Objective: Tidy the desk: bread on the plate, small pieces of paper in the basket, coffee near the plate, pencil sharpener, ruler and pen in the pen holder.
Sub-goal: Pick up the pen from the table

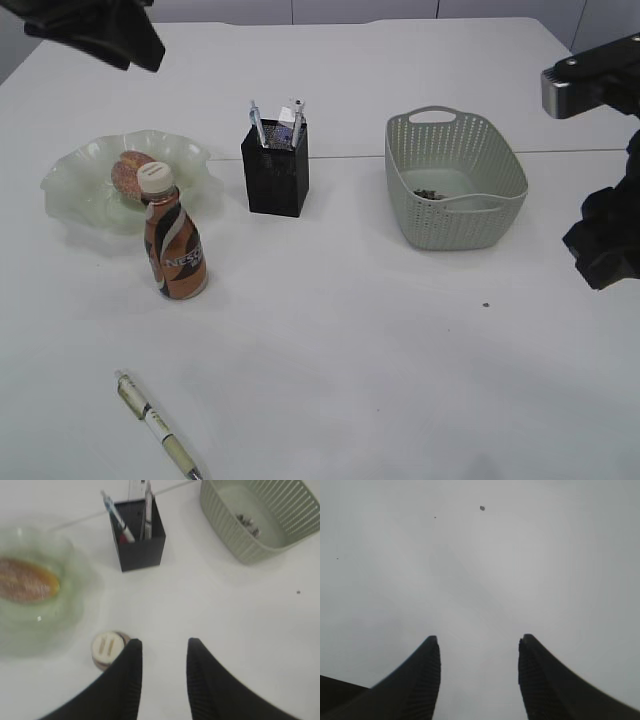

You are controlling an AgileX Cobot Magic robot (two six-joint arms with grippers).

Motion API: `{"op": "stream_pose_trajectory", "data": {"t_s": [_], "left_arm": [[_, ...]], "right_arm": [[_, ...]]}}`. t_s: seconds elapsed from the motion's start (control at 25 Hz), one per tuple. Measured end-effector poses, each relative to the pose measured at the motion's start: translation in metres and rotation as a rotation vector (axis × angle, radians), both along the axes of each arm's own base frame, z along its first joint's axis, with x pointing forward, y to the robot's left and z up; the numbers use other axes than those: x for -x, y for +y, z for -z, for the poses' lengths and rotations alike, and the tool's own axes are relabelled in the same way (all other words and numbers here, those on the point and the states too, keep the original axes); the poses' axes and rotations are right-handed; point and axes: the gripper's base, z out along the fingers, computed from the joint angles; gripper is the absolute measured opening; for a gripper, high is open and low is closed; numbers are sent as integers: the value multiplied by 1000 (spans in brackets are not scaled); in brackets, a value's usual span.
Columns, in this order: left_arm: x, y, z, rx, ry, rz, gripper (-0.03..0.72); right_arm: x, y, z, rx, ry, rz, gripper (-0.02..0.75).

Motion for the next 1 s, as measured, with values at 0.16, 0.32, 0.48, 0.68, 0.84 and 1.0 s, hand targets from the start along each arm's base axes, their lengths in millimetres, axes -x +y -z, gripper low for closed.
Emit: {"op": "stream_pose_trajectory", "data": {"t_s": [0.16, 0.32, 0.48, 0.68, 0.84, 1.0], "left_arm": [[12, 4, 7, -22, 172, -70, 224], [23, -2, 12, -54, 262, -119, 224], [30, -10, 13, -69, 291, -218, 224], [35, -17, 13, -33, 314, -300, 224], [37, -15, 15, 13, 358, -442, 225], [46, -15, 29, -17, 382, -542, 232]], "right_arm": [[1, 1, 0, -14, 11, 3, 375], [3, 0, 1, -6, 33, 7, 375], [4, 0, 1, 0, 50, 11, 375], [6, 1, 2, -13, 68, 15, 375], [7, 2, 2, -24, 77, 17, 375], [7, 3, 2, -36, 84, 18, 375]]}}
